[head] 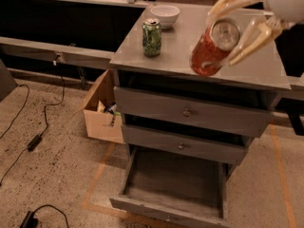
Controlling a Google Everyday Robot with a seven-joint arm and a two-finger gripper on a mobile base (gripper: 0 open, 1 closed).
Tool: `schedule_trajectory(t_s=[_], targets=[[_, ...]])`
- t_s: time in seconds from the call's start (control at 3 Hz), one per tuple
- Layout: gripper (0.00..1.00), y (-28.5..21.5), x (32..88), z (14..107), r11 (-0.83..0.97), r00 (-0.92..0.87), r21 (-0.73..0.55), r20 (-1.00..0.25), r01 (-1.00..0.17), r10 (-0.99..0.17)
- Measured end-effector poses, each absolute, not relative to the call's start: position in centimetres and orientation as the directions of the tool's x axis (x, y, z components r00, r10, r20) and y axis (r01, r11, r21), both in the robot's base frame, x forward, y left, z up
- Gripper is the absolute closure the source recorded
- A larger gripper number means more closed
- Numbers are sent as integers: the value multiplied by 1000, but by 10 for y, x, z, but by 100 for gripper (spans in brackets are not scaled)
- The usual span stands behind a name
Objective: Place coke can into bottom drawer
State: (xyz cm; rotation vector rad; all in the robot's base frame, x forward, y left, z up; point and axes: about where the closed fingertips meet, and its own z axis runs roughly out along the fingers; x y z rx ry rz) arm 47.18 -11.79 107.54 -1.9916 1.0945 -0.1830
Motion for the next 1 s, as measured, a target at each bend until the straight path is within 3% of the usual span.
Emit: schedule_trajectory(t_s=[0.33,0.67,1.0], targets=[[100,-114,431,1008,-242,542,-618,-359,-748,-759],[100,-120,427,906,-204,422,-466,-432,-861,-797],[100,-120,411,864,-211,384,-388,-449,-897,-807]])
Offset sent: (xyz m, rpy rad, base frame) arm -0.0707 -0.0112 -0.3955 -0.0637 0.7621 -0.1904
